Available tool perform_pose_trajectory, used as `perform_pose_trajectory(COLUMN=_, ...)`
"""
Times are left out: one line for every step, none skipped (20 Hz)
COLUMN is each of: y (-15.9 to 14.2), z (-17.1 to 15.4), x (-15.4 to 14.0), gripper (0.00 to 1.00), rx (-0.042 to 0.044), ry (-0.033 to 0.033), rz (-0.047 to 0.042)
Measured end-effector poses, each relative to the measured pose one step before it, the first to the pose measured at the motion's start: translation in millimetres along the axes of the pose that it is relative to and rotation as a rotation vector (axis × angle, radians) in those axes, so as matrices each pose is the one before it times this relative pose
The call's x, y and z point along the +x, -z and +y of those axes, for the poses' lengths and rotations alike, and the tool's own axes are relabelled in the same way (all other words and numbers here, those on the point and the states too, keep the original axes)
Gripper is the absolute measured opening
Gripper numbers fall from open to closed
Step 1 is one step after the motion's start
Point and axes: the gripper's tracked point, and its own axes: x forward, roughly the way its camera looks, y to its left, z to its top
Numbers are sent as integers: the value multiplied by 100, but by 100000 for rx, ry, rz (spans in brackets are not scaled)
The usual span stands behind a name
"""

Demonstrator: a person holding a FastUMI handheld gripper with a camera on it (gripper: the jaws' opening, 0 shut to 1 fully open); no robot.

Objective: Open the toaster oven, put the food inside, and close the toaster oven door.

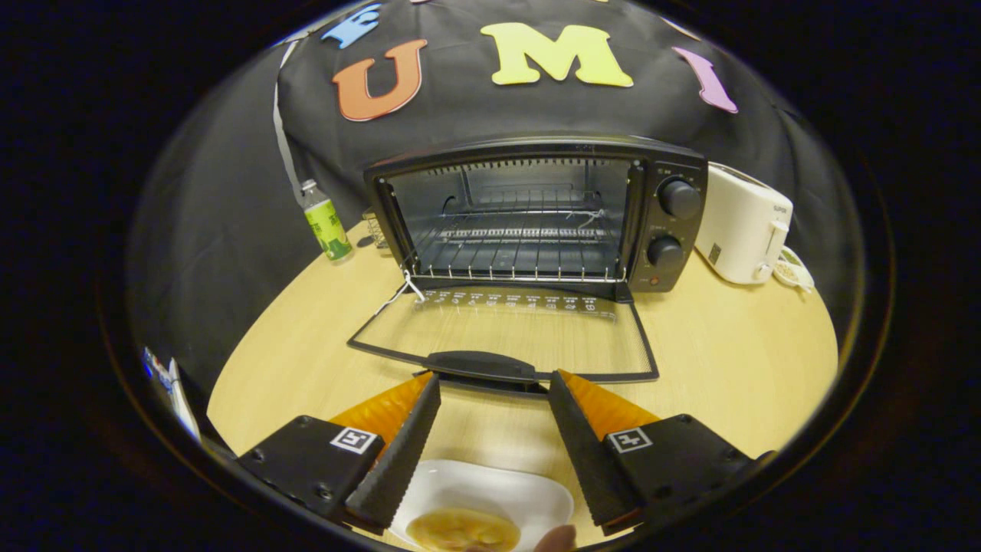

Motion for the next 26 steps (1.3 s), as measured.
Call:
perform_pose_trajectory(y=161, z=-14, x=132, gripper=94, rx=505, ry=-225, rz=828)
perform_pose_trajectory(y=112, z=-66, x=208, gripper=94, rx=486, ry=-131, rz=868)
perform_pose_trajectory(y=155, z=2, x=37, gripper=94, rx=460, ry=-553, rz=686)
perform_pose_trajectory(y=33, z=-36, x=-10, gripper=94, rx=256, ry=-172, rz=616)
perform_pose_trajectory(y=130, z=-38, x=-176, gripper=94, rx=267, ry=37, rz=239)
perform_pose_trajectory(y=-135, z=29, x=-277, gripper=94, rx=-406, ry=10, rz=-420)
perform_pose_trajectory(y=-210, z=170, x=-607, gripper=94, rx=-263, ry=-232, rz=-1205)
perform_pose_trajectory(y=-375, z=229, x=-854, gripper=94, rx=-369, ry=-460, rz=-2321)
perform_pose_trajectory(y=-335, z=244, x=-1069, gripper=94, rx=-586, ry=-467, rz=-3107)
perform_pose_trajectory(y=-554, z=225, x=-1240, gripper=95, rx=-587, ry=-535, rz=-4593)
perform_pose_trajectory(y=-413, z=211, x=-1336, gripper=95, rx=-948, ry=118, rz=-5053)
perform_pose_trajectory(y=-148, z=101, x=-1393, gripper=95, rx=-1690, ry=651, rz=-4727)
perform_pose_trajectory(y=191, z=312, x=-1387, gripper=97, rx=-2201, ry=356, rz=-4082)
perform_pose_trajectory(y=449, z=396, x=-1199, gripper=98, rx=-1935, ry=-548, rz=-2888)
perform_pose_trajectory(y=790, z=698, x=-1217, gripper=100, rx=-1015, ry=-1428, rz=-2501)
perform_pose_trajectory(y=904, z=432, x=-997, gripper=100, rx=-601, ry=-358, rz=-1117)
perform_pose_trajectory(y=985, z=404, x=-873, gripper=100, rx=-370, ry=-543, rz=-1549)
perform_pose_trajectory(y=856, z=381, x=-677, gripper=100, rx=-106, ry=-430, rz=-1092)
perform_pose_trajectory(y=1169, z=323, x=-475, gripper=100, rx=8, ry=-347, rz=-28)
perform_pose_trajectory(y=1233, z=193, x=-356, gripper=100, rx=-487, ry=91, rz=1119)
perform_pose_trajectory(y=840, z=194, x=-153, gripper=100, rx=-598, ry=-123, rz=533)
perform_pose_trajectory(y=654, z=-54, x=-90, gripper=100, rx=-1007, ry=592, rz=472)
perform_pose_trajectory(y=696, z=-90, x=55, gripper=100, rx=-900, ry=583, rz=1022)
perform_pose_trajectory(y=682, z=-299, x=93, gripper=100, rx=-357, ry=1071, rz=1543)
perform_pose_trajectory(y=811, z=-86, x=161, gripper=100, rx=323, ry=248, rz=1673)
perform_pose_trajectory(y=834, z=-74, x=132, gripper=100, rx=240, ry=-51, rz=2751)
